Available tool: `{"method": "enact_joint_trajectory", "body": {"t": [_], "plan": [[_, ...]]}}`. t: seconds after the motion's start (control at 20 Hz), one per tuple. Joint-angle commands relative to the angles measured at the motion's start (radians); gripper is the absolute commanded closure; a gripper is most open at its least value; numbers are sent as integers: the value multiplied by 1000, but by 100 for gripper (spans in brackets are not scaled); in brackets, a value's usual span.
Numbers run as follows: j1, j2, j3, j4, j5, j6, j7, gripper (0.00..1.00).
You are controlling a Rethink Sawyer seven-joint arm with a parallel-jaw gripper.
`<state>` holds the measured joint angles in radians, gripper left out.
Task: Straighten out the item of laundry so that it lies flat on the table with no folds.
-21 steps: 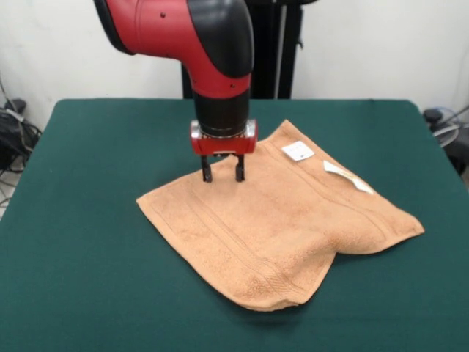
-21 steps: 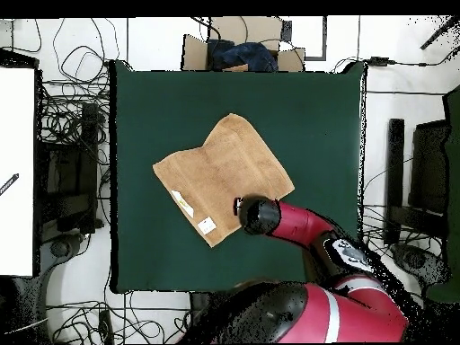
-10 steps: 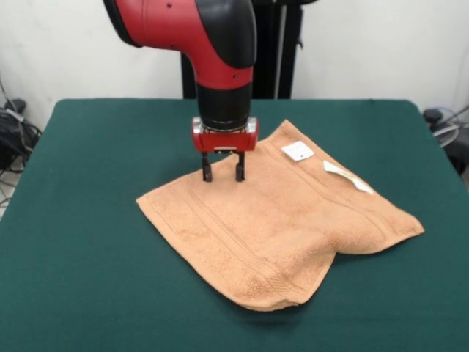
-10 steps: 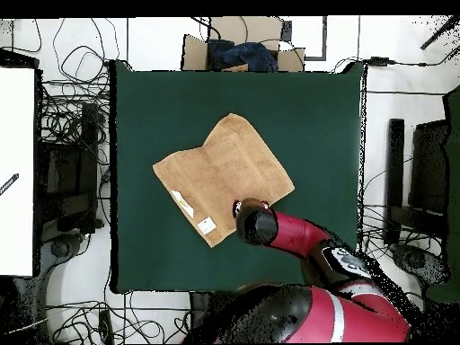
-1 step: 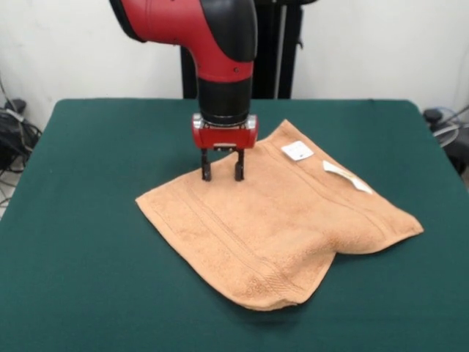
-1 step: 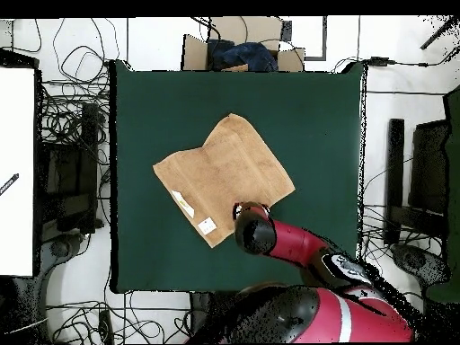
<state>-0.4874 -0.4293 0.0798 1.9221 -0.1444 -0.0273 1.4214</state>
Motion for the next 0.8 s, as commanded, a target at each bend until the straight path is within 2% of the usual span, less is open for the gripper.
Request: {"method": "enact_joint_trajectory", "body": {"t": [0.05, 0.8], "plan": [[-36, 128, -82, 91, -50, 75, 139, 0], [-36, 83, -105, 155, -45, 92, 148, 0]]}}
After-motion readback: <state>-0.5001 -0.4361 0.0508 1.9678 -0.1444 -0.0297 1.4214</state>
